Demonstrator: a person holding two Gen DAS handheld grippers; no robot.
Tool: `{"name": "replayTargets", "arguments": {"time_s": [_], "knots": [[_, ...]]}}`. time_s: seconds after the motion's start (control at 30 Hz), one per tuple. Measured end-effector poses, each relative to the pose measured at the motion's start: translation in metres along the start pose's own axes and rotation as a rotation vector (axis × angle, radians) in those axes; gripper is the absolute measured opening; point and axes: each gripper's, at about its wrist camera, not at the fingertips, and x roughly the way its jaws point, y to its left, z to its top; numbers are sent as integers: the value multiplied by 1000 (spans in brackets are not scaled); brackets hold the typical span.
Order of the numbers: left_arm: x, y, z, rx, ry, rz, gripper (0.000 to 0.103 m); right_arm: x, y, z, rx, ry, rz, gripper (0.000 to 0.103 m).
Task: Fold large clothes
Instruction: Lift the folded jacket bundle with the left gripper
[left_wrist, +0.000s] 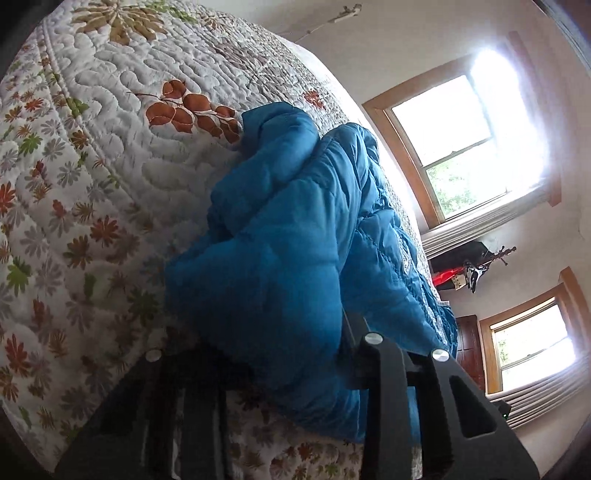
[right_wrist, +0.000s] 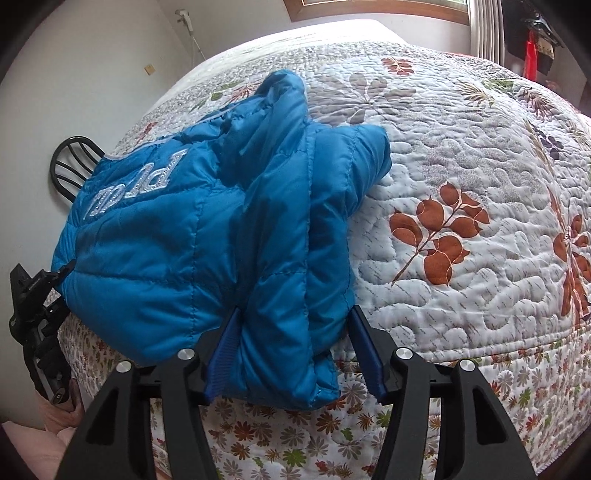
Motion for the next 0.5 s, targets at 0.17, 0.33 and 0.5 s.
{"name": "replayTargets", "arguments": {"time_s": [0.17, 0.33, 0.5], "knots": [[7, -5, 4, 34, 2, 1, 31, 4, 2, -2, -10, -20, -8, 62], [9, 0, 11, 12, 22, -26, 31, 3, -1, -3, -1, -23, 13, 62], [4, 4, 18, 35, 25, -26, 29, -18, -23, -4, 46, -30, 91, 64]]}}
